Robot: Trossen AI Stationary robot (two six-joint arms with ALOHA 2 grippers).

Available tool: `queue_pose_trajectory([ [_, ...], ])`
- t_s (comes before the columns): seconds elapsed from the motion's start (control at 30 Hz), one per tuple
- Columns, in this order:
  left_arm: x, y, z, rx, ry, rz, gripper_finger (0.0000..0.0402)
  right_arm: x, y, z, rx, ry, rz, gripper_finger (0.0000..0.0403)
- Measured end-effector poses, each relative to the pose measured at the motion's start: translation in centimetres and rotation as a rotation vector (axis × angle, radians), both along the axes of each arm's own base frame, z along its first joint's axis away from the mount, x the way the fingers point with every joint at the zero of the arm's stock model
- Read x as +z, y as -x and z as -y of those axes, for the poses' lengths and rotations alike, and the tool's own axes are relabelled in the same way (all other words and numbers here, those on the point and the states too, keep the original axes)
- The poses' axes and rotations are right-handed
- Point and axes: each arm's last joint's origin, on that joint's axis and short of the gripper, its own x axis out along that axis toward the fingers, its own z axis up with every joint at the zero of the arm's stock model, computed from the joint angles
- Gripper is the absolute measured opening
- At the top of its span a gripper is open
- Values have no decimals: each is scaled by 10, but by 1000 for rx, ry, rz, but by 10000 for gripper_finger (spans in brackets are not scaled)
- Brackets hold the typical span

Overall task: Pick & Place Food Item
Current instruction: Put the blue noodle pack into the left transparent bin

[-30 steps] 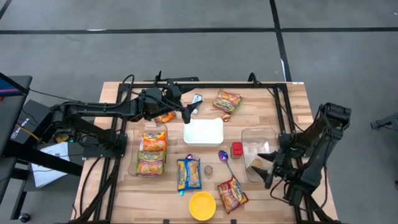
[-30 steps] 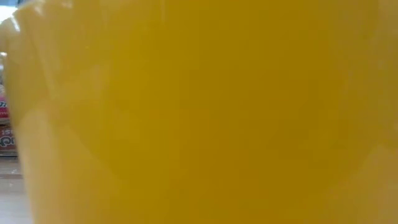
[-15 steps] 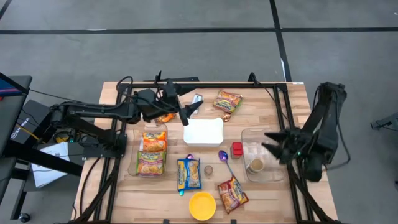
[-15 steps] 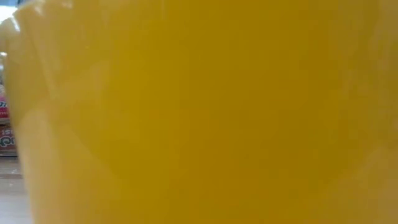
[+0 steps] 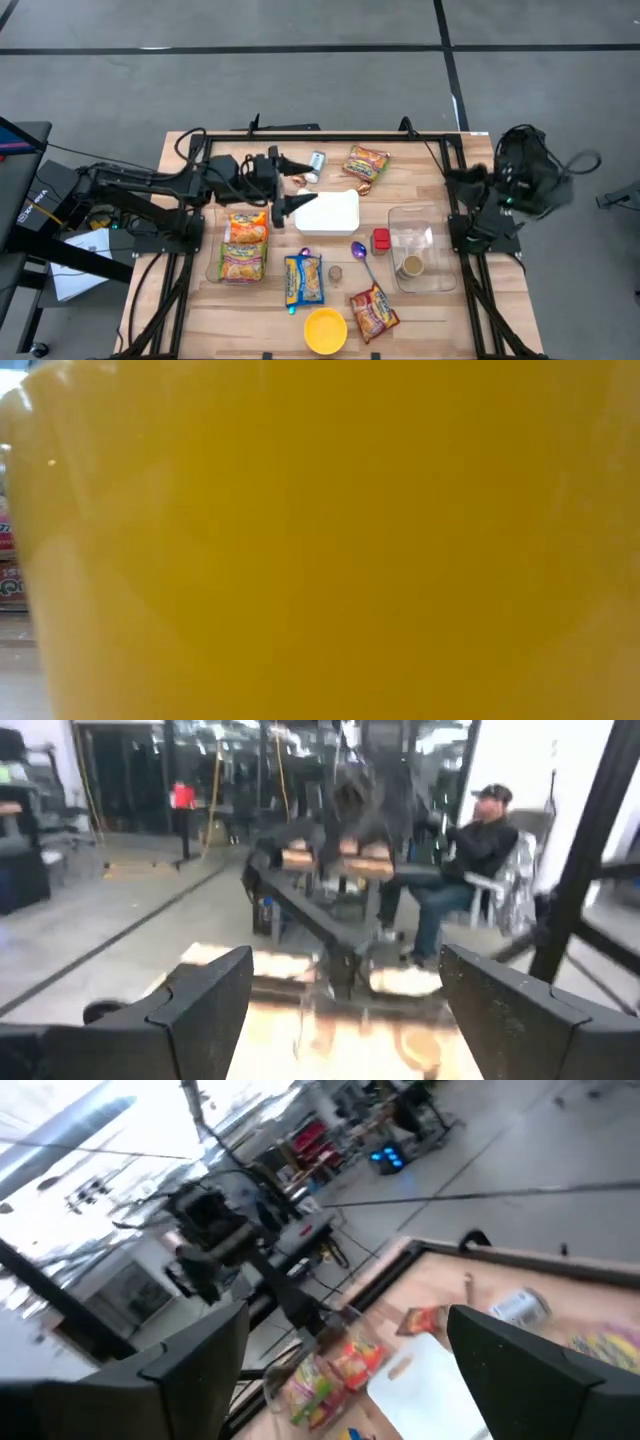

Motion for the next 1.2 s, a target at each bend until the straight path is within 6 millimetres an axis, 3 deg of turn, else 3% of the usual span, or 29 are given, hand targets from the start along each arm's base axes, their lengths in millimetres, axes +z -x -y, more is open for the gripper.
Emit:
queue_pose_trajectory([
  [0.27, -20, 9, 5, -15, 0, -245, 312, 56, 10, 22, 52, 146, 69, 333],
  [0.4, -35, 14, 15, -95, -7, -403, 312, 63, 12, 26, 55, 191, 94, 333],
  [0.57, -41, 15, 27, -146, -18, -455, 312, 66, 13, 28, 50, 195, 101, 333],
  [0.77, -44, 6, 37, -139, 230, -519, 312, 66, 13, 28, 52, 161, 113, 333],
  [0.93, -62, 5, 67, -226, 285, -711, 301, 66, 12, 25, 60, 163, 118, 333],
  [1.07, -75, 1, 104, -349, 176, -777, 293, 66, 12, 24, 67, 167, 124, 333],
  [1.2, -100, -11, 128, -313, 81, -871, 288, 66, 12, 24, 67, 170, 124, 333],
])
